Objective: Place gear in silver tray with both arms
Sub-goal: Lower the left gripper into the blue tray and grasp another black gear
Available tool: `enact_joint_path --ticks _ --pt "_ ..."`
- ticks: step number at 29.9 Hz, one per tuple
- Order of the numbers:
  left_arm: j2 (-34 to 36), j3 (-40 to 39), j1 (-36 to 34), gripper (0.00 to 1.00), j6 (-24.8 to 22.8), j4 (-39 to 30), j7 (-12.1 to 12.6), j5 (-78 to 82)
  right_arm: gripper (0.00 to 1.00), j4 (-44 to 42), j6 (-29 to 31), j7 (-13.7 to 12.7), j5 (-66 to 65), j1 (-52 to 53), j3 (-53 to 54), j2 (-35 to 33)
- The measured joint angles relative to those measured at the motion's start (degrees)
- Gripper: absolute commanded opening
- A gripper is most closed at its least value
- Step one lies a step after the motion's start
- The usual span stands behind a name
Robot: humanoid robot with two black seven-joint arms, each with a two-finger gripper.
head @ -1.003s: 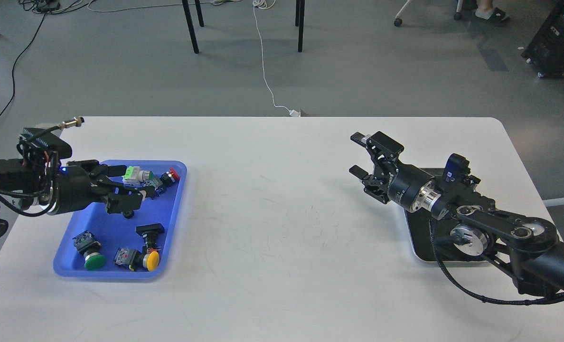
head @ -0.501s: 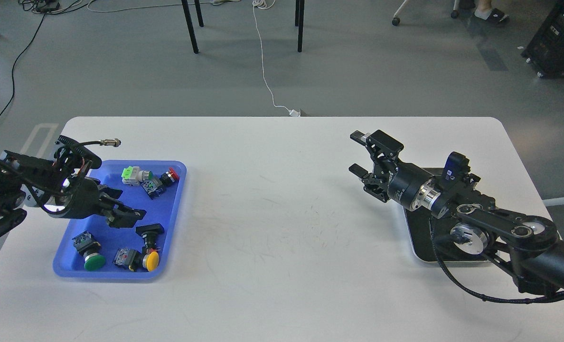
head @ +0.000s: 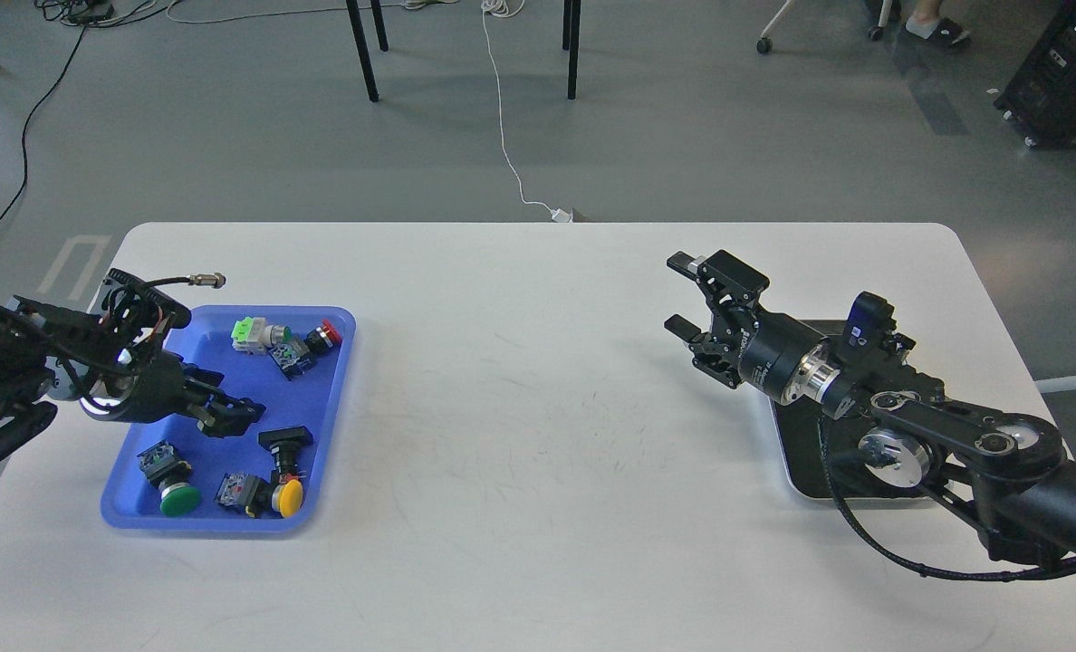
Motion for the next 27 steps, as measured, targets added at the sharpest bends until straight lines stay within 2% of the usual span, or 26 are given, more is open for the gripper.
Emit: enact_joint_path --ticks 4,8,11,18,22,24,27 --pt "-0.55 0.01 0.1 0.66 0.0 0.15 0.0 0.06 0.96 0.0 0.0 0.0 0.0 -0.04 0.0 0.01" --pt "-0.73 0.43 0.13 0.58 -0.05 0.49 0.0 1.35 0.96 0.02 0.0 0.0 0.02 -0.04 0.0 0.01" --pt "-0.92 1.38 0.0 0.56 -0.01 0.61 -0.03 2.13 0.96 0.08 0.0 0.0 0.07 -0.04 0.0 0.01" --pt "-1.73 1.71 -0.1 0.35 0.23 1.57 -0.06 2.31 0.96 0.09 0.0 0.0 0.08 -0.1 0.0 0.01" --pt "-2.28 1.74 -0.09 0.17 0.55 2.32 -0.06 2.38 0.96 0.09 0.0 0.0 0.08 -0.11 0.0 0.01" --pt "-2.41 1.8 -0.09 0.13 0.62 2.37 -0.06 2.41 0.96 0.09 0.0 0.0 0.08 -0.11 0.0 0.01" --pt "-2.44 1.8 -0.13 0.12 0.65 2.44 -0.05 2.42 0.96 0.09 0.01 0.0 0.08 -0.11 0.0 0.01"
